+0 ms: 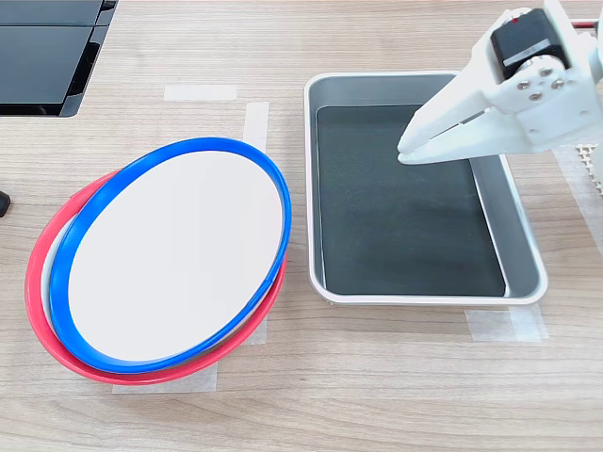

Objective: Lift the stacked dish and set it down on the table.

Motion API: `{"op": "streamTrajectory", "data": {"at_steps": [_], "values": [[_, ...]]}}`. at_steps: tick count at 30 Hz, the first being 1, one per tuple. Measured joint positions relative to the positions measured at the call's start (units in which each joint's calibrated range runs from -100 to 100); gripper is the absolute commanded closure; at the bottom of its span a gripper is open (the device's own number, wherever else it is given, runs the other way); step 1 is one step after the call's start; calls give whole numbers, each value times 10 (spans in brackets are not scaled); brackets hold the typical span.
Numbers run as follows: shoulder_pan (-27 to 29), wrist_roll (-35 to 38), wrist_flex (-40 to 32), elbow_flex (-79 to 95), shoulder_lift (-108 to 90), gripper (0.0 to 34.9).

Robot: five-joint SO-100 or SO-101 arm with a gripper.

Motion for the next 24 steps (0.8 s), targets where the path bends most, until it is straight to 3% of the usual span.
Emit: {"op": "streamTrajectory", "data": {"at_steps": [19,22,24], "values": [[-18,33,-1,-13,38,346],[-32,51,-20,-67,96,293],[-39,66,-24,-141,202,232]]}}
